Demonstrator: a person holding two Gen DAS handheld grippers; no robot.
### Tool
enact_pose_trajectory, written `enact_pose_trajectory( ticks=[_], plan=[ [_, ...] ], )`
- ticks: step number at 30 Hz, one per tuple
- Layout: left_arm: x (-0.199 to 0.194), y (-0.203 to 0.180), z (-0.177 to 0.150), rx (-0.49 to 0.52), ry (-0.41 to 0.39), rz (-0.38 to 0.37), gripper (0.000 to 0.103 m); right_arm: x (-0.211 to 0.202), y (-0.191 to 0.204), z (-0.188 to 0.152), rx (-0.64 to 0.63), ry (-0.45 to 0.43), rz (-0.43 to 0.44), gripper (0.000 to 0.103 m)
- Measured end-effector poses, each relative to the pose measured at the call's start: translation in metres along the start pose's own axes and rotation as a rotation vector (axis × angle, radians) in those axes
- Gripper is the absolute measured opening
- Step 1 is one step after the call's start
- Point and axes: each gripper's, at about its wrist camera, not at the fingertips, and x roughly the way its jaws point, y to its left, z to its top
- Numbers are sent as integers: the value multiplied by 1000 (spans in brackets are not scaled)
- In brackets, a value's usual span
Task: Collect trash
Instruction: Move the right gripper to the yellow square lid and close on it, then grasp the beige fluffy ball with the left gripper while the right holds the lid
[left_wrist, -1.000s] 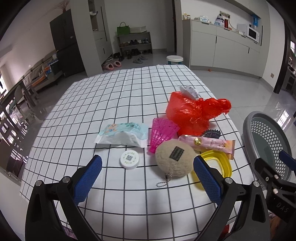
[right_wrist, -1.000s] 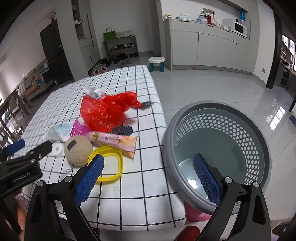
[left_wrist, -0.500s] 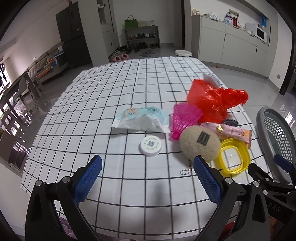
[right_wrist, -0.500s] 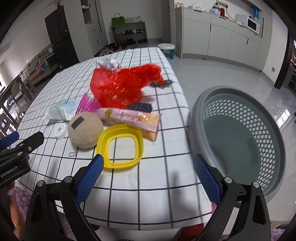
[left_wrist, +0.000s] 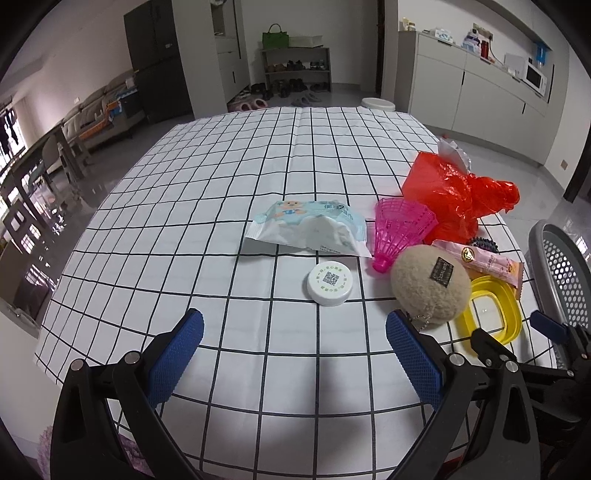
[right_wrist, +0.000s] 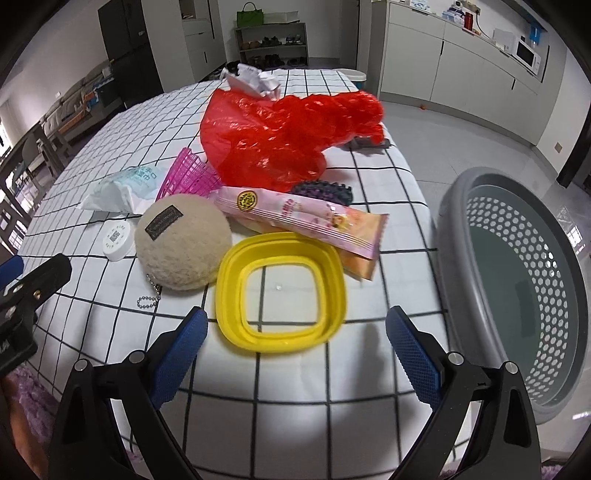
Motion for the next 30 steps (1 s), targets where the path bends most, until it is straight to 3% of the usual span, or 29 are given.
enact_pose_trajectory(
  ticks=[10,16,30],
  plan=[
    [3,4,0,7,1,6,97,15,6,9,-6,12,-5,91],
    [3,-3,-2,31,-1,-10,97,14,7,8,-31,2,-17,69],
    [-3,-35,-2,97,-29,-56,97,-41,-26,-21,26,-45,31,68]
  ],
)
